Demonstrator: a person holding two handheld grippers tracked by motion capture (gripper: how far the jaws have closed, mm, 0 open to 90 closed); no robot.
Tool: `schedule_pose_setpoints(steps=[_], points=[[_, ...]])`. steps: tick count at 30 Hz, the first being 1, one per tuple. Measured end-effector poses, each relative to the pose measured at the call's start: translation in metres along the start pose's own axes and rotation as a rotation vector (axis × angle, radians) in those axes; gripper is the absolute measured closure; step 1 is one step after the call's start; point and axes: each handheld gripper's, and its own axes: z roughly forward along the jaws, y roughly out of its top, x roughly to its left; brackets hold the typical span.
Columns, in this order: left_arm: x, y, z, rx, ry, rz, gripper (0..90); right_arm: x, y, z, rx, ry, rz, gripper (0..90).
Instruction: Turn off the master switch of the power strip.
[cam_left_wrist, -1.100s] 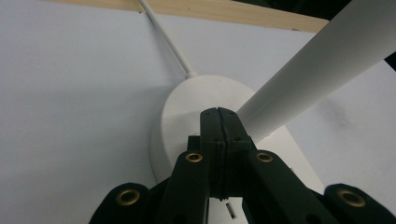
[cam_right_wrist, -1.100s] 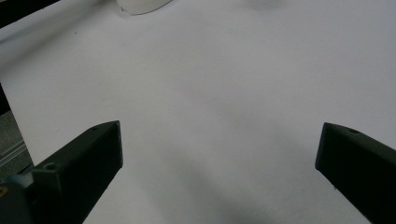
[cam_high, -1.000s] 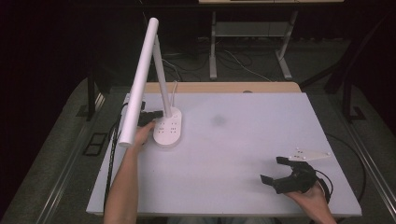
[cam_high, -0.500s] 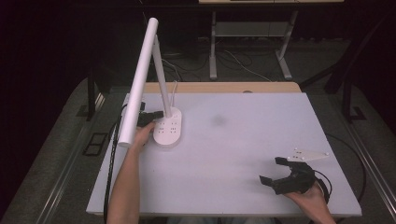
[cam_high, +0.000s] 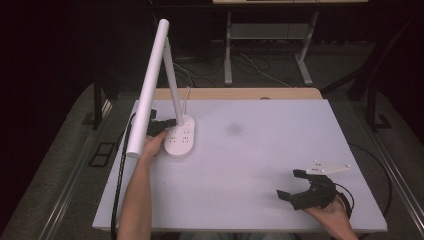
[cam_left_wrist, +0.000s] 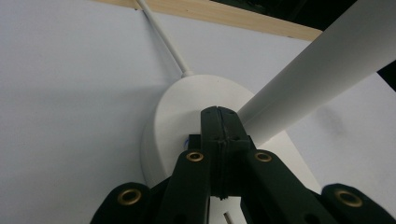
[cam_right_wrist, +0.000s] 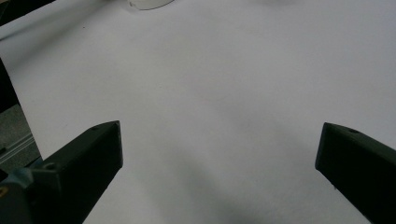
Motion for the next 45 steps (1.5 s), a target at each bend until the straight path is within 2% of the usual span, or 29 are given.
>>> schedule_pose_setpoints(steps=[8,10,20,22,25,28,36,37,39,43,45], points=[[0.004,-0.001,0.000,-0.010,-0.023,-0.016,90.0,-0.002,-0.002,-0.002,-0.003,-0.006,0.000,0.0],[0.004,0.000,-0.001,-0.006,-0.021,-0.008,90.0,-0.002,-0.002,-0.002,0.001,-0.007,0.005,0.0],[0.010,-0.004,-0.003,-0.025,-0.061,-0.060,90.0,-0.001,-0.002,-0.003,-0.005,-0.007,-0.005,0.0],[0.012,-0.005,-0.005,-0.034,-0.062,-0.080,90.0,-0.001,-0.002,-0.004,-0.006,-0.005,-0.007,0.0],[0.011,-0.004,-0.005,-0.023,-0.055,-0.076,90.0,-0.001,-0.002,-0.004,-0.008,-0.003,-0.011,0.0],[0.014,-0.005,-0.004,-0.024,-0.075,-0.110,90.0,-0.001,-0.002,-0.005,-0.010,-0.005,-0.011,0.0],[0.011,-0.004,-0.004,-0.026,-0.054,-0.084,90.0,-0.001,-0.003,-0.007,-0.015,-0.006,-0.012,0.0],[0.012,-0.005,-0.005,-0.044,-0.070,-0.093,90.0,-0.002,-0.002,-0.008,-0.017,-0.007,-0.008,0.0],[0.011,-0.004,-0.007,-0.039,-0.067,-0.100,90.0,-0.003,-0.002,-0.009,-0.021,-0.007,-0.003,0.0],[0.006,-0.003,-0.010,-0.009,-0.045,-0.047,90.0,-0.006,-0.002,-0.009,-0.021,-0.014,0.004,0.0],[0.004,-0.003,-0.014,-0.020,-0.044,-0.038,90.0,-0.006,-0.002,-0.009,-0.022,-0.017,0.005,0.0]])
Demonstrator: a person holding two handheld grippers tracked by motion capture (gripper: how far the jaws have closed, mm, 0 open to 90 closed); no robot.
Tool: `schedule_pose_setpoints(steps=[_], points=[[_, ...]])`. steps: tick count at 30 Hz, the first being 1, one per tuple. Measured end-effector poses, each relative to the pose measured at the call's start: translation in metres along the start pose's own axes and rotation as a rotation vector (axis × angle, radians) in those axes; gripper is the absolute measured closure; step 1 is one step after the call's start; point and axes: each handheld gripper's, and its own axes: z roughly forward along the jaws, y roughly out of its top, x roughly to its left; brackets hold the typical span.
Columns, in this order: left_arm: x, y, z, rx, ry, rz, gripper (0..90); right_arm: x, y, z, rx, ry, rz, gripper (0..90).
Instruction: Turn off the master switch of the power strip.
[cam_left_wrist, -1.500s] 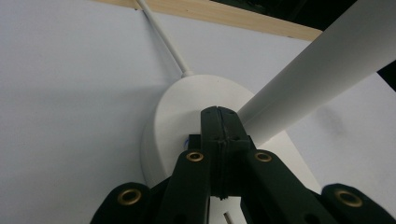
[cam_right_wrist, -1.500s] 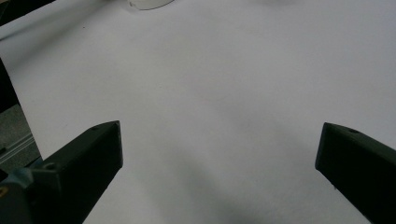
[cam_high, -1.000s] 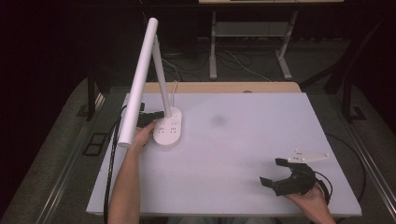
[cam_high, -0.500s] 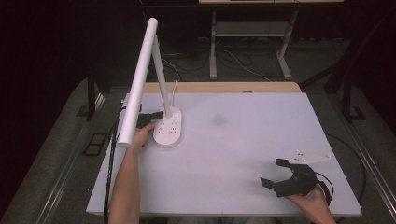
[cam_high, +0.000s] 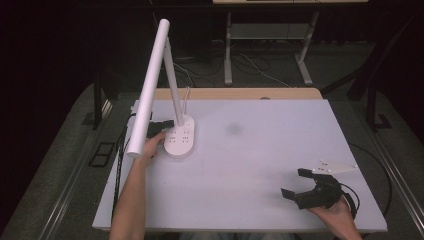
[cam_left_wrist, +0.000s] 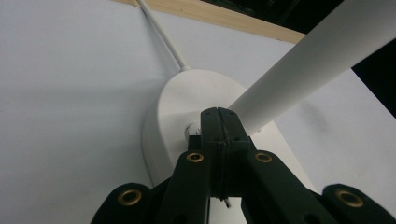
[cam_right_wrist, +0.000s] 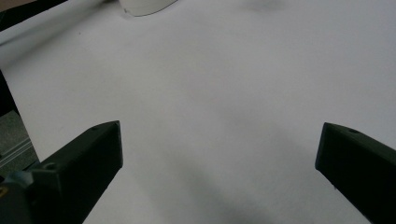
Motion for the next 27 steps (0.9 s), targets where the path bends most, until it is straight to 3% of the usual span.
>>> schedule_pose_setpoints(steps=[3,6,12,16,27], points=[[-0.008,0.002,-0.004,-0.027,0.005,0.024,90.0,0.000,-0.001,0.000,0.004,-0.001,-0.001,0.0],[-0.015,0.003,-0.008,-0.021,0.023,0.049,90.0,-0.001,-0.001,0.000,0.003,0.000,0.000,0.0],[-0.021,0.005,-0.023,-0.043,0.054,0.055,89.7,0.000,0.000,0.000,-0.003,-0.002,-0.002,0.0],[-0.023,0.006,-0.033,-0.039,0.082,0.089,87.4,-0.001,0.000,-0.003,-0.013,-0.012,-0.004,0.0],[-0.023,0.002,-0.065,-0.093,0.092,0.054,78.1,-0.003,-0.002,-0.007,-0.024,-0.015,0.008,0.0]])
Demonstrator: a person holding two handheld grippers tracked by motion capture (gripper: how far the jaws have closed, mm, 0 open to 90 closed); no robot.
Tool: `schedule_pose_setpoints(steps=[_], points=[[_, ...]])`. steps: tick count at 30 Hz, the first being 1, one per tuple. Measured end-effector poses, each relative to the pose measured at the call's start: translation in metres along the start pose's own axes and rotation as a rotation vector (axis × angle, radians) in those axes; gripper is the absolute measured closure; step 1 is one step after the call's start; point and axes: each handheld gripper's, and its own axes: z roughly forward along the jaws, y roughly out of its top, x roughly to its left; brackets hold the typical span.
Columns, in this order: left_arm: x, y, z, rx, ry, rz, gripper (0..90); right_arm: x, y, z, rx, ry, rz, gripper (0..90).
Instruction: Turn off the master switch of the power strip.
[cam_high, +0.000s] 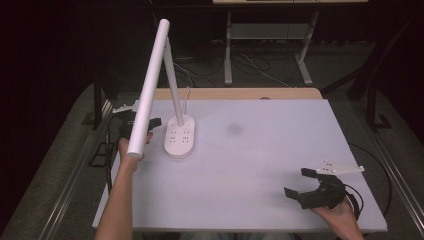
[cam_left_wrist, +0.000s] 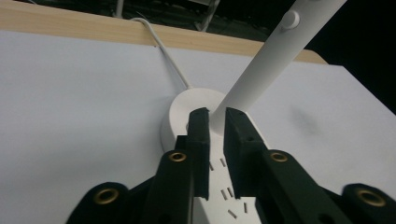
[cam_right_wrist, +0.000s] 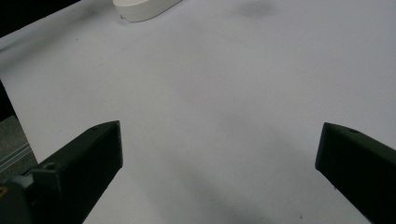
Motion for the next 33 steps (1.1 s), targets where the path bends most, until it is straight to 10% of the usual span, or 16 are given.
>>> schedule_pose_setpoints(steps=[20,33], points=[[-0.015,-0.018,-0.052,-0.079,-0.085,-0.058,38.4,0.001,0.000,0.002,0.005,0.009,-0.006,0.0],[-0.042,-0.041,-0.067,-0.021,-0.126,0.067,0.0,0.002,0.000,0.002,0.009,0.008,-0.003,0.0]])
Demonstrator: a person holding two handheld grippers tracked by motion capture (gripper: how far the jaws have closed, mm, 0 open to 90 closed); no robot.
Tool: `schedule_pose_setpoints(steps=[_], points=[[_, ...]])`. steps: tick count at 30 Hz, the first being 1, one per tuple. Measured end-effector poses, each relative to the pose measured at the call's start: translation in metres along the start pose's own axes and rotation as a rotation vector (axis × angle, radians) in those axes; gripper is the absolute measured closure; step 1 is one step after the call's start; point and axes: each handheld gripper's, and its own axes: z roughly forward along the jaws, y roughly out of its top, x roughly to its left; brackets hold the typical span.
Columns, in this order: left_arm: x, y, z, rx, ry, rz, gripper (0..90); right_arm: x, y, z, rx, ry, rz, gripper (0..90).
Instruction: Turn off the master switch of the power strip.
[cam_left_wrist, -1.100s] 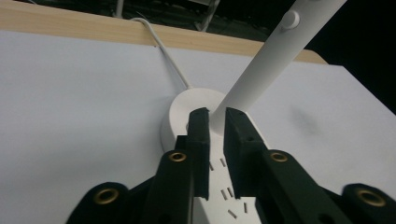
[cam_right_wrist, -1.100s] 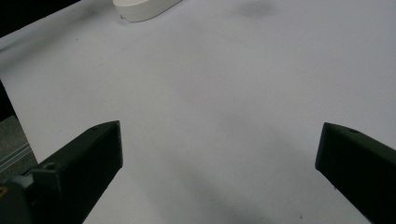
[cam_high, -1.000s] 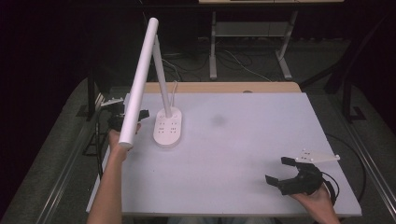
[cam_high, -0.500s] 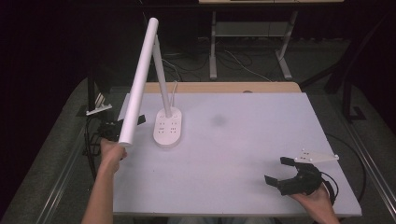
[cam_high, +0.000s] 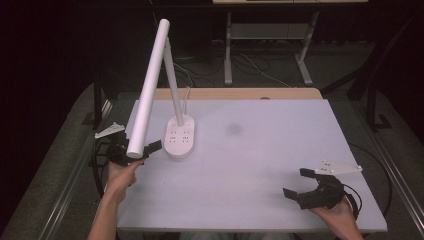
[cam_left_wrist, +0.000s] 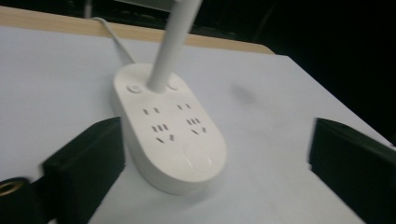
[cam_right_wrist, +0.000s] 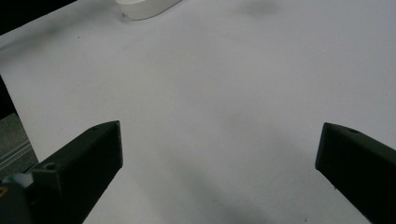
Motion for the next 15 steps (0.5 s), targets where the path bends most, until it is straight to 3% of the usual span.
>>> schedule_pose_setpoints(steps=[5,8,15], points=[[-0.010,-0.009,-0.001,0.031,0.003,0.044,0.0,0.000,0.000,0.000,0.000,-0.002,0.000,0.0],[-0.016,-0.014,0.000,0.047,-0.019,0.069,0.0,0.000,0.000,0.000,0.003,-0.002,0.001,0.0],[-0.029,-0.028,0.001,0.055,-0.079,0.079,0.0,-0.001,-0.001,-0.001,-0.002,-0.004,-0.002,0.0]])
